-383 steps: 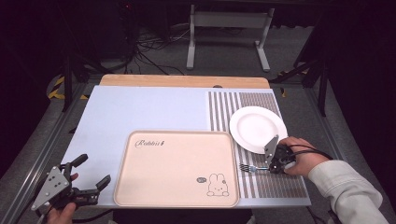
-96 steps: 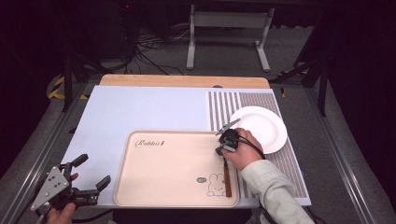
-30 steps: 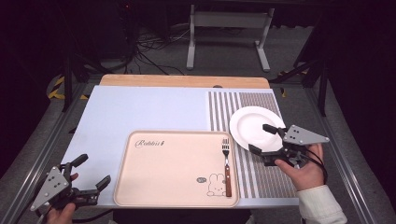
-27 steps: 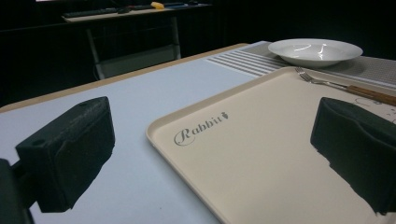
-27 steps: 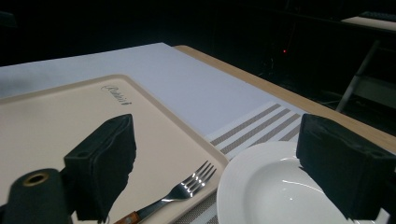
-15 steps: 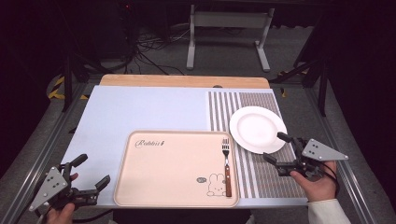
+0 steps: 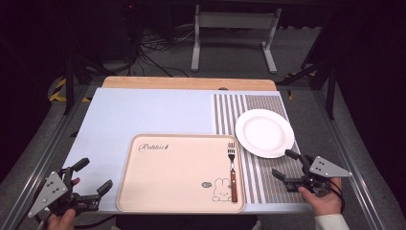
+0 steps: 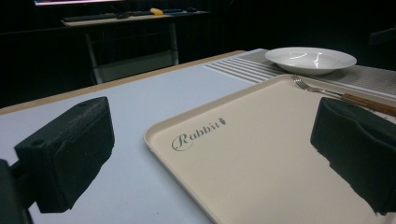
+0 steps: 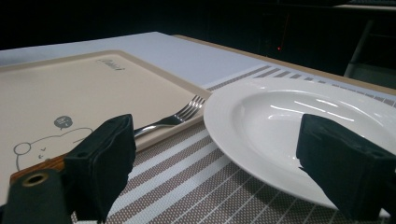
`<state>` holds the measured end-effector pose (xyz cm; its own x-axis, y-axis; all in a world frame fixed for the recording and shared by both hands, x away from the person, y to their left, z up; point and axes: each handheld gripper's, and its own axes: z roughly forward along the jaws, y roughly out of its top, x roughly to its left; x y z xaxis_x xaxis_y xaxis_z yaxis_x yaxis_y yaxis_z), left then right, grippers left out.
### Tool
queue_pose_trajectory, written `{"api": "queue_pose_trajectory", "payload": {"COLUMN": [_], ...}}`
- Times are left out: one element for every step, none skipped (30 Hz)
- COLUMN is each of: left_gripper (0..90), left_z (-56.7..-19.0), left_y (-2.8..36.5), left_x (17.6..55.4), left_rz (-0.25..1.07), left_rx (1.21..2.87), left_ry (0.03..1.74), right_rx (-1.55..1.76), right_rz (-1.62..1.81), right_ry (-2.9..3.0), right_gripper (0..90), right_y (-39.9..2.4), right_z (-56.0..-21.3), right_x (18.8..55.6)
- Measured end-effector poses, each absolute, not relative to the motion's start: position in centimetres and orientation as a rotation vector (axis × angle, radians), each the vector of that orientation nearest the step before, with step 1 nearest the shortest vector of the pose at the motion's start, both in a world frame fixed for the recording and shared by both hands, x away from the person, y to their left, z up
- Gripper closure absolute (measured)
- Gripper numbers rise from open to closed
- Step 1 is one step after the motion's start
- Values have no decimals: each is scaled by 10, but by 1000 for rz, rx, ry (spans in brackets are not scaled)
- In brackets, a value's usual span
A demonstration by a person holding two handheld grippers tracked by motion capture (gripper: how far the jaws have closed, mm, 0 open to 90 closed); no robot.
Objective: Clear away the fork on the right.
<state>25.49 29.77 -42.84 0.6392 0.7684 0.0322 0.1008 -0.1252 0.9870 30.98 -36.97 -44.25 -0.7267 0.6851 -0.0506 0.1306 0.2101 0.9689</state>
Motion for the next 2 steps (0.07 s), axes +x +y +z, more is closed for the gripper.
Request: {"api": "queue_pose_trajectory", "payload": {"left_gripper": [4,4], "left_z": [-428,-428], "left_y": [298,298], "left_x": [255,255], "left_rz": [669,668], "left_rx": [1619,1624], "left_ry": [731,731], "right_rx": [758,761], "right_rz": [1539,1540], "right_ry": [2016,2013], "right_gripper": [128,128], "right_y": [-370,-369], "right_z": [-444,-446], "right_x": [310,310]}}
